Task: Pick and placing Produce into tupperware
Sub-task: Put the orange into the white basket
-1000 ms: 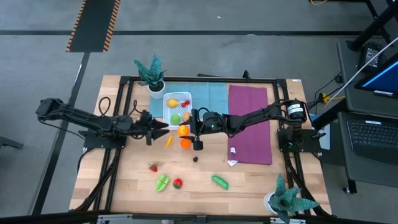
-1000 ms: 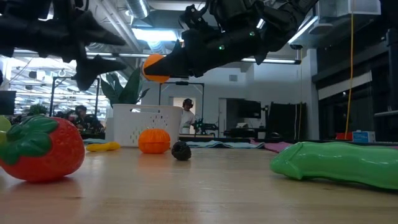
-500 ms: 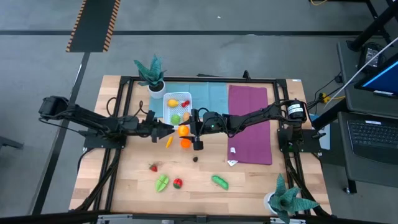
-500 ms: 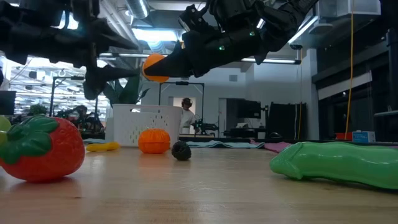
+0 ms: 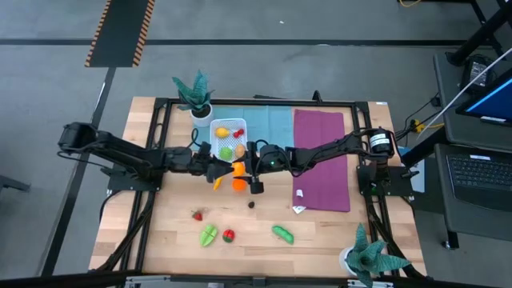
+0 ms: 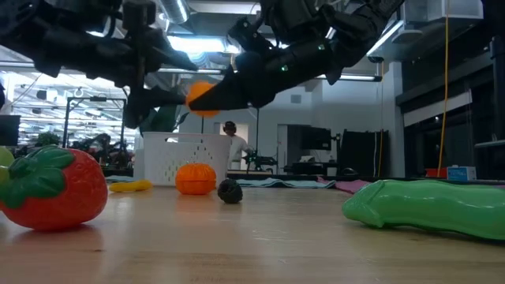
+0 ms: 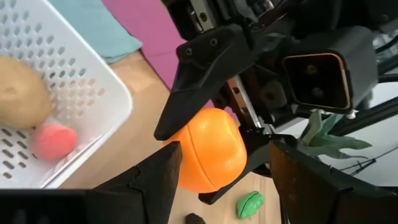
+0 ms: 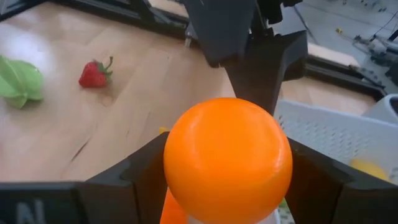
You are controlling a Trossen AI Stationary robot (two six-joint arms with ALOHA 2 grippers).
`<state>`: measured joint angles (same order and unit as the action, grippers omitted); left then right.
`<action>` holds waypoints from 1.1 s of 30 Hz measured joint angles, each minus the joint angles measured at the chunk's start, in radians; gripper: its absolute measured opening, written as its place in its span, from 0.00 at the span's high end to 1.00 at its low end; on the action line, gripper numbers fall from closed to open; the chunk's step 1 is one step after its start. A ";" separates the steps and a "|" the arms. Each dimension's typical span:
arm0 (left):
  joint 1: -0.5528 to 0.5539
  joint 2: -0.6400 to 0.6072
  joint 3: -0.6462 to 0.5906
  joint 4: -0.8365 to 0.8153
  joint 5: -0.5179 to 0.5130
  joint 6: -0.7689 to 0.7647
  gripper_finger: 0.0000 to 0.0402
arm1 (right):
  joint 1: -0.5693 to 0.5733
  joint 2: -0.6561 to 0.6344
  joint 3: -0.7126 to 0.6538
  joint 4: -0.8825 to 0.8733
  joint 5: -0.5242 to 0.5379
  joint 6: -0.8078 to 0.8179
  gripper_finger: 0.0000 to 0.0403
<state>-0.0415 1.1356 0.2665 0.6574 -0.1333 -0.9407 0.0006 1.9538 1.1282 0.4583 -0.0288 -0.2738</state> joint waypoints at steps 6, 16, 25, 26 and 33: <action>0.017 0.011 0.002 0.004 0.010 -0.030 0.42 | 0.003 0.000 0.001 -0.009 0.001 0.000 0.38; 0.017 0.010 0.002 0.008 0.014 -0.106 0.42 | 0.008 0.000 0.002 -0.006 0.002 -0.023 0.38; 0.062 0.010 0.002 0.008 0.099 -0.105 0.42 | 0.035 0.000 0.002 -0.013 0.064 -0.053 0.38; 0.068 0.010 0.002 0.008 0.108 -0.103 0.42 | 0.037 0.000 0.002 -0.013 0.072 -0.053 0.38; 0.081 0.009 0.002 0.013 0.110 0.004 0.42 | 0.036 0.000 0.002 -0.008 0.080 -0.053 0.38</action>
<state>0.0395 1.1450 0.2684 0.6701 -0.0231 -0.9363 0.0364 1.9541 1.1305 0.4499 0.0513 -0.3271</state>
